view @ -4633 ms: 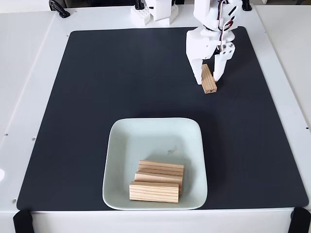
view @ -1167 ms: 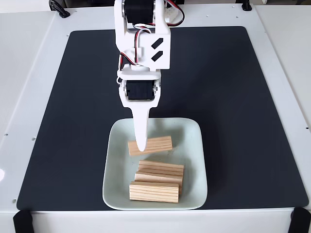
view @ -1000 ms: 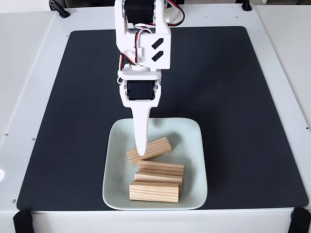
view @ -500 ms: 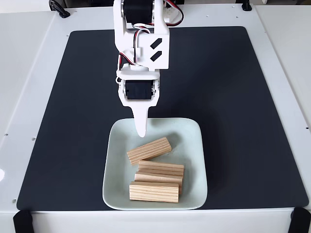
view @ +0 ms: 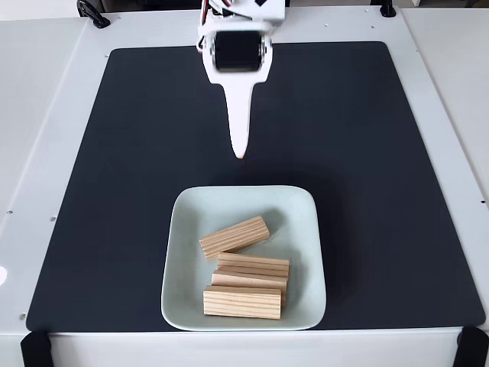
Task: Pick up the wooden block and place them on the plate.
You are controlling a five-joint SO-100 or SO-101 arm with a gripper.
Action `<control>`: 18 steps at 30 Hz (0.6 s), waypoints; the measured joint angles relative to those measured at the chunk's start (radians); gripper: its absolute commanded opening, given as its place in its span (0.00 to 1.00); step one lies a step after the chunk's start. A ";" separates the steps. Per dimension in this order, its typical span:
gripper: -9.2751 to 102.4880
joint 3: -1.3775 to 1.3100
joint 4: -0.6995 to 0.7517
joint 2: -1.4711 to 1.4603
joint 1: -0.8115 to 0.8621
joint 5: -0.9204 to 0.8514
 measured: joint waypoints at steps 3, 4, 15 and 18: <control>0.08 0.238 -0.166 0.195 0.006 0.000; 0.08 0.311 -0.209 0.264 0.008 0.000; 0.08 0.756 -0.434 0.888 0.005 0.000; 0.08 0.822 -0.434 1.049 0.005 0.000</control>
